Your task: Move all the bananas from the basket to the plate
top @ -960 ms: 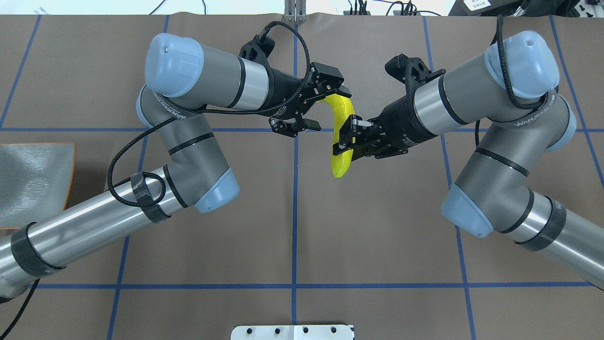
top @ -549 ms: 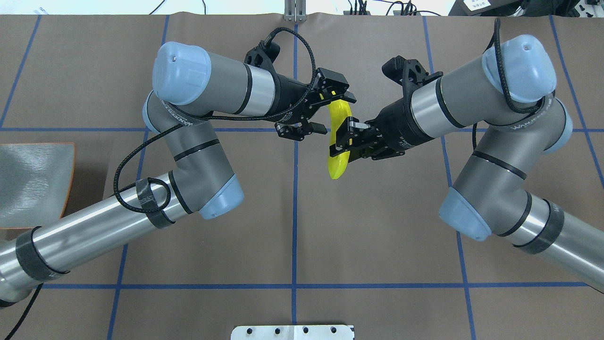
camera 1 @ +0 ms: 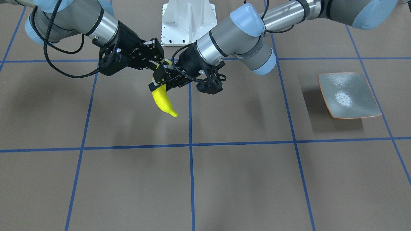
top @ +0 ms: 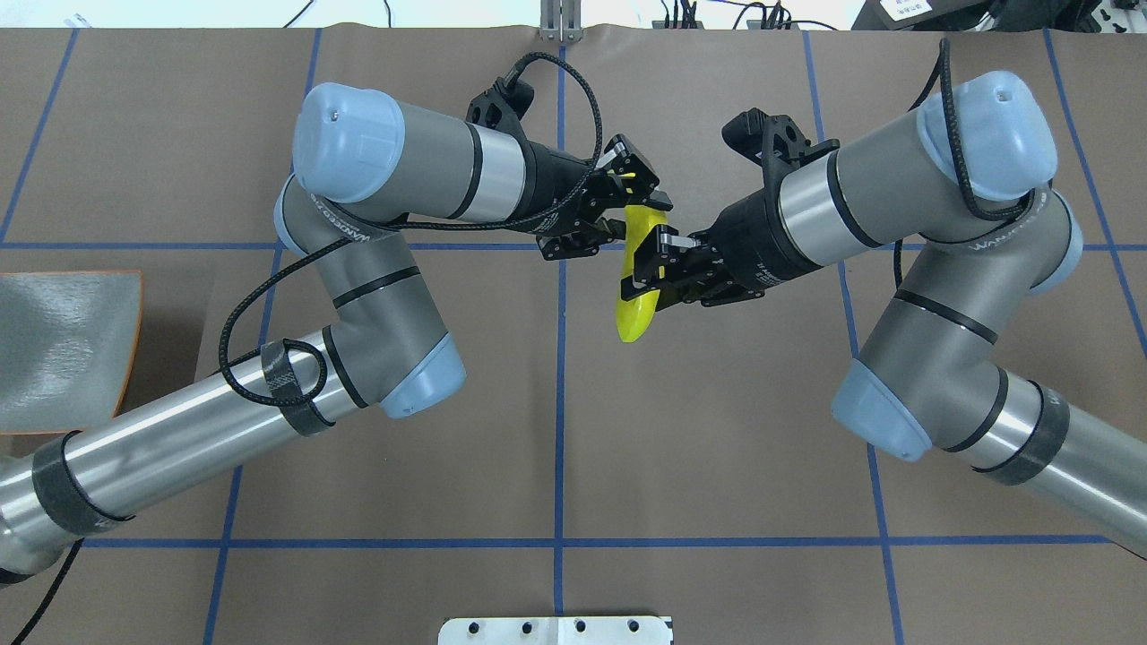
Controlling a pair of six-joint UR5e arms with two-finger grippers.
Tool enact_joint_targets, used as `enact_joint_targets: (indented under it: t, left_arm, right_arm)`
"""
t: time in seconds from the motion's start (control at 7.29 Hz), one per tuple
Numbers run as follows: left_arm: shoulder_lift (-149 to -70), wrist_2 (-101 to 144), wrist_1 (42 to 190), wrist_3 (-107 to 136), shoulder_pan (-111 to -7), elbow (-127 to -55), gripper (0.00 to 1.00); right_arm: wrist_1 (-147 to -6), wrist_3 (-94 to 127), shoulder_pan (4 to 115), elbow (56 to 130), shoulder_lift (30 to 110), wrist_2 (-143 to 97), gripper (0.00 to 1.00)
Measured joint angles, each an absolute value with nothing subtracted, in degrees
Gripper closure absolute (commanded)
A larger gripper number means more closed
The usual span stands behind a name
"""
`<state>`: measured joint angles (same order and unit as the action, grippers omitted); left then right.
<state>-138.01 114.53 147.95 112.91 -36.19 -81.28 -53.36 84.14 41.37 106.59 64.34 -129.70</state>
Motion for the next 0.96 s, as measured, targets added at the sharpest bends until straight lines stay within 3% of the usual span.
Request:
enact_joint_targets:
  t: [0.14, 0.69, 0.96]
  left_arm:
    - [-138.0, 114.5, 148.0, 112.9, -36.1, -81.3, 1.0]
    - [-137.4, 114.3, 148.1, 112.7, -36.2, -81.4, 1.0]
    - [-130.8, 116.4, 148.1, 108.4, -37.7, -86.0, 1.0]
  right_arm:
    - [-53.3, 84.0, 41.3, 106.5, 64.3, -129.7, 0.0]
    - [-50.9, 83.4, 42.2, 108.8, 67.4, -130.1, 0.0]
    - [-50.4, 83.4, 44.4, 111.2, 71.9, -129.8, 0.0]
